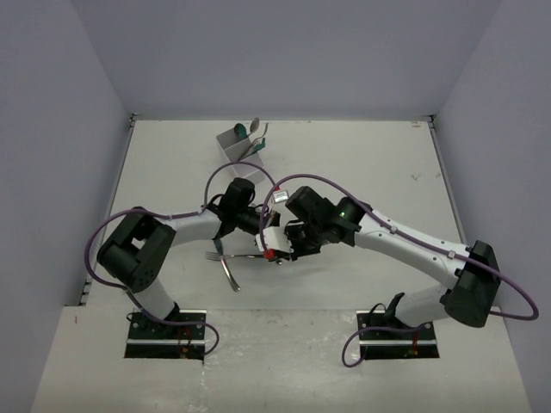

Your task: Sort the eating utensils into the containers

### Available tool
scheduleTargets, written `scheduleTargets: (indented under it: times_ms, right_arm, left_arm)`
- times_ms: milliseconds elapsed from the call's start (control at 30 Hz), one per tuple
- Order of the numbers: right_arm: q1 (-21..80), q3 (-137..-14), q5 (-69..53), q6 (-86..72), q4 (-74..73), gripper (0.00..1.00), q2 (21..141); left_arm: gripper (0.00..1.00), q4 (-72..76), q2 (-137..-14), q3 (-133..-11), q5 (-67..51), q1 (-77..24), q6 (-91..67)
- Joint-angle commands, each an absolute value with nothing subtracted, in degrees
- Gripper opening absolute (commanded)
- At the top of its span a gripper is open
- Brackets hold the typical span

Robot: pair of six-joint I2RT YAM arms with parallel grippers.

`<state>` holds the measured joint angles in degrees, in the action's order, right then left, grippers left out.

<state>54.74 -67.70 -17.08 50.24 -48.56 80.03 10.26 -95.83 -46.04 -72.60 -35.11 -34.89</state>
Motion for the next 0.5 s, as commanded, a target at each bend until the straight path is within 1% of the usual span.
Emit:
scheduleTargets:
  times_ms: [0, 67, 100, 133, 167, 200, 233, 300, 433, 467]
  right_arm:
    - [54.8, -70.8, -16.7, 52.4, -46.0, 0.0, 80.5]
    - [54.8, -70.7, -15.9, 51.9, -44.6, 0.0, 80.1]
    - [54.8, -70.0, -13.7, 51.2, -43.3, 0.07, 79.6]
    - [54.8, -69.4, -12.7, 49.9, -41.9, 0.37, 79.1]
    - [54.8, -69.0, -11.5, 49.0, -39.1, 0.5, 77.5]
    - [54.8, -67.8, -8.4, 46.4, -35.5, 0.99, 75.5]
    - [54.8, -67.1, -7.2, 45.6, -35.4, 0.99, 75.5]
    - [54.7, -65.3, -5.0, 42.3, -31.0, 0.99, 71.8]
    - [52.9, -63.4, -4.3, 36.2, -26.7, 0.99, 64.5]
    - [51.7, -61.7, -3.8, 33.2, -23.3, 0.99, 62.9]
  left_arm:
    - [0.0, 12.5, -95.5, -46.1, -74.0, -35.9, -35.8]
    - [0.0, 13.0, -95.0, -46.5, -72.4, -35.9, -35.9]
    - [0.0, 13.3, -94.8, -46.5, -71.6, -35.9, -36.1]
    - [0.0, 13.6, -94.4, -46.8, -70.8, -35.8, -36.0]
    - [0.0, 14.7, -94.1, -47.3, -68.7, -35.2, -36.3]
    - [0.0, 16.1, -93.5, -48.3, -66.0, -34.4, -36.0]
    - [0.0, 16.1, -93.3, -48.3, -64.4, -34.4, -35.0]
    - [0.0, 15.2, -92.9, -51.5, -60.4, -32.5, -32.6]
    - [0.0, 15.5, -93.3, -57.3, -54.9, -28.8, -27.5]
    - [0.0, 15.7, -93.4, -59.7, -53.6, -27.5, -26.9]
